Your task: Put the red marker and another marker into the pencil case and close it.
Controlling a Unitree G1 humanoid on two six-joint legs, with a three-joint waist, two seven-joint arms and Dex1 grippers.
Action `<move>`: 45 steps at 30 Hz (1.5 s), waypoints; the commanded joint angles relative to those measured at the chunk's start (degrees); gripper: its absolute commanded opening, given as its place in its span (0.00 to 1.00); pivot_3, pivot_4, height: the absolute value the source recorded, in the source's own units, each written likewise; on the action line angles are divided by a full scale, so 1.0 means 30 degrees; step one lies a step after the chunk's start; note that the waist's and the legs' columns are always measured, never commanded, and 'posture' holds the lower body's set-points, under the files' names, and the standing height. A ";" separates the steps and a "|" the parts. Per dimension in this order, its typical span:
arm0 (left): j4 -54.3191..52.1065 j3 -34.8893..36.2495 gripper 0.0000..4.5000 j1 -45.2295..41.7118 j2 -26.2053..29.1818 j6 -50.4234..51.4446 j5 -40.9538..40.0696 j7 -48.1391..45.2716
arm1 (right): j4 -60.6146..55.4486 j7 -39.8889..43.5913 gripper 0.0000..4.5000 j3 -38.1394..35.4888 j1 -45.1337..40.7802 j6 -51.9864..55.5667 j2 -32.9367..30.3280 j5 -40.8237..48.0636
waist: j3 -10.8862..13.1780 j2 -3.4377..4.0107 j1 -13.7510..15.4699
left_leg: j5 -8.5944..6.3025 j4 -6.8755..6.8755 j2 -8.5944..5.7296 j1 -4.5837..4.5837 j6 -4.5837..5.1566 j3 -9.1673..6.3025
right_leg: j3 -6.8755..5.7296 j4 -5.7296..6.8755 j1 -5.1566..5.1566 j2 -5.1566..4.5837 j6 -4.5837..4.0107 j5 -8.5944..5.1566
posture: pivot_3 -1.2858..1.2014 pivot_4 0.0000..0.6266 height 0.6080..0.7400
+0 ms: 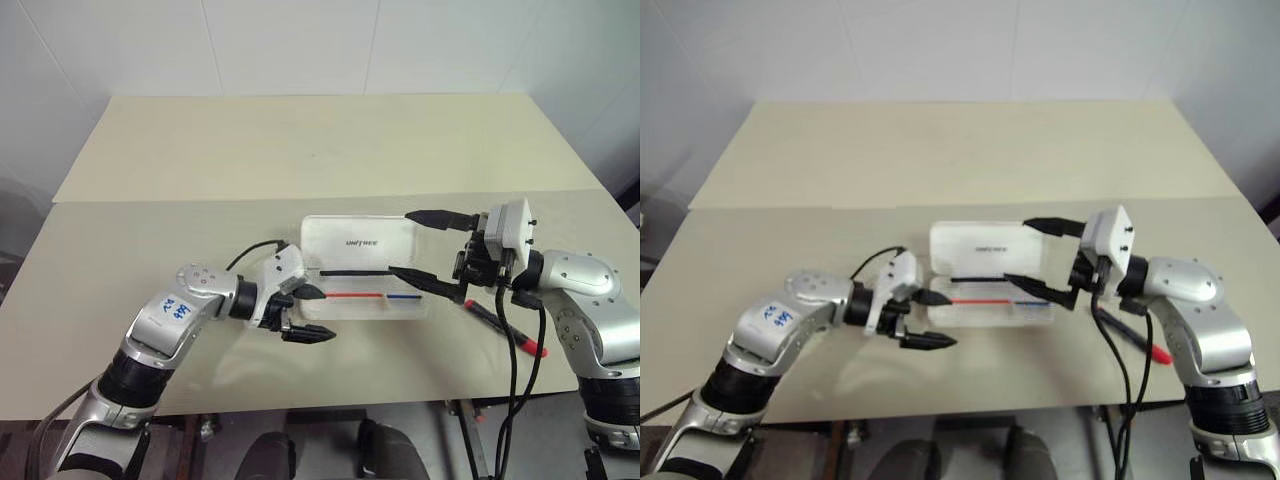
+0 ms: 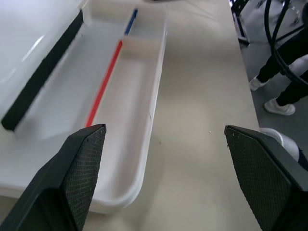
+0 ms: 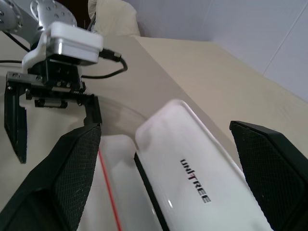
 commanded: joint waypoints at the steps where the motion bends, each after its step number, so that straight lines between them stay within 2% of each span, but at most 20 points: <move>1: 0.0935 -0.0108 0.94 0.0514 -0.0424 -0.1518 -0.0177 -0.0090 | -0.0752 0.0044 1.00 -0.0612 -0.0070 0.0271 -0.0421 0.0344 | 0.0000 0.0000 -0.0013 | 0.0000 0.0003 0.0000 0.0004 0.0000 0.0002 | 0.0002 0.0000 0.0005 0.0000 0.0000 0.0000 | 0.52 0.24 1.00; 11: 0.2422 -0.0381 0.94 0.0672 -0.2091 -0.5064 -0.0238 -0.0452 | -0.1959 -0.0489 1.00 -0.1608 0.1060 0.1215 -0.0955 0.0610 | -0.0002 -0.0003 -0.0013 | -0.0002 0.0002 -0.0001 0.0004 0.0003 0.0017 | 0.0003 -0.0002 0.0002 -0.0001 -0.0002 0.0002 | 0.52 0.24 1.00; 17: 0.2362 0.0324 0.94 0.0800 -0.2846 -0.6888 -0.0880 -0.0846 | -0.1666 -0.0999 1.00 -0.2591 0.2071 0.1816 -0.1088 0.0874 | -0.0002 -0.0003 0.0018 | -0.0002 0.0011 -0.0002 0.0001 0.0004 0.0014 | 0.0002 -0.0001 0.0004 -0.0006 -0.0002 0.0003 | 0.52 0.24 1.00; 23: 0.1323 0.0964 0.94 0.1442 -0.2977 -0.7589 -0.1795 -0.1077 | -0.0607 -0.0240 1.00 -0.3835 0.4080 0.1390 -0.1999 0.0357 | -0.0002 -0.0003 0.0017 | -0.0008 0.0004 -0.0001 0.0003 0.0015 0.0016 | 0.0002 -0.0004 0.0006 -0.0006 -0.0003 0.0003 | 0.52 0.24 1.00; 28: -0.0450 0.1990 0.94 0.2145 -0.2018 -0.7072 -0.3078 -0.1334 | 0.1539 0.1516 1.00 -0.4851 0.6084 -0.0180 -0.3522 -0.0737 | -0.0002 -0.0002 0.0006 | -0.0021 0.0013 0.0001 0.0007 0.0038 0.0021 | 0.0004 -0.0005 0.0013 -0.0007 -0.0003 0.0003 | 0.52 0.24 1.00; 29: -0.0921 0.2348 0.97 0.2328 -0.1593 -0.6790 -0.3516 -0.1471 | 0.2210 0.1886 1.00 -0.5033 0.6388 -0.0558 -0.3823 -0.0960 | -0.0002 -0.0002 -0.0004 | -0.0022 0.0012 0.0001 0.0009 0.0040 0.0023 | 0.0007 -0.0004 0.0015 -0.0008 -0.0003 0.0003 | 0.52 0.24 1.00; 31: -0.1462 0.2991 0.97 0.2572 -0.1041 -0.6817 -0.3863 -0.1385 | 0.3287 0.2370 1.00 -0.5230 0.6712 -0.1110 -0.4208 -0.1285 | -0.0002 -0.0002 -0.0032 | -0.0024 0.0017 0.0003 0.0016 0.0043 0.0023 | 0.0008 -0.0004 0.0021 -0.0007 -0.0004 0.0004 | 0.52 0.24 1.00; 35: -0.2001 0.5066 0.97 0.2867 0.0629 -0.6472 -0.5100 -0.1692 | 0.6196 0.3379 1.00 -0.5337 0.7016 -0.2472 -0.4959 -0.2219 | -0.0001 -0.0001 -0.0058 | -0.0024 0.0017 0.0011 0.0046 0.0044 0.0023 | 0.0010 -0.0002 0.0038 0.0000 -0.0013 0.0009 | 0.52 0.24 1.00; 39: -0.1480 0.6207 0.97 0.2958 0.1824 -0.7316 -0.5196 -0.2254 | 0.8688 0.3853 1.00 -0.5227 0.7094 -0.3427 -0.5218 -0.2883 | -0.0002 0.0000 -0.0014 | -0.0024 0.0019 0.0010 0.0044 0.0044 0.0021 | 0.0007 -0.0007 0.0042 -0.0002 -0.0022 0.0014 | 0.52 0.24 1.00; 45: -0.0319 0.6870 0.97 0.2679 0.2514 -0.8679 -0.4981 -0.2975 | 1.0306 0.3832 1.00 -0.4713 0.6993 -0.4186 -0.4738 -0.3356 | 0.0001 0.0004 -0.0056 | -0.0025 0.0011 0.0010 0.0040 0.0042 0.0037 | 0.0005 -0.0027 0.0040 0.0000 -0.0022 0.0014 | 0.52 0.24 1.00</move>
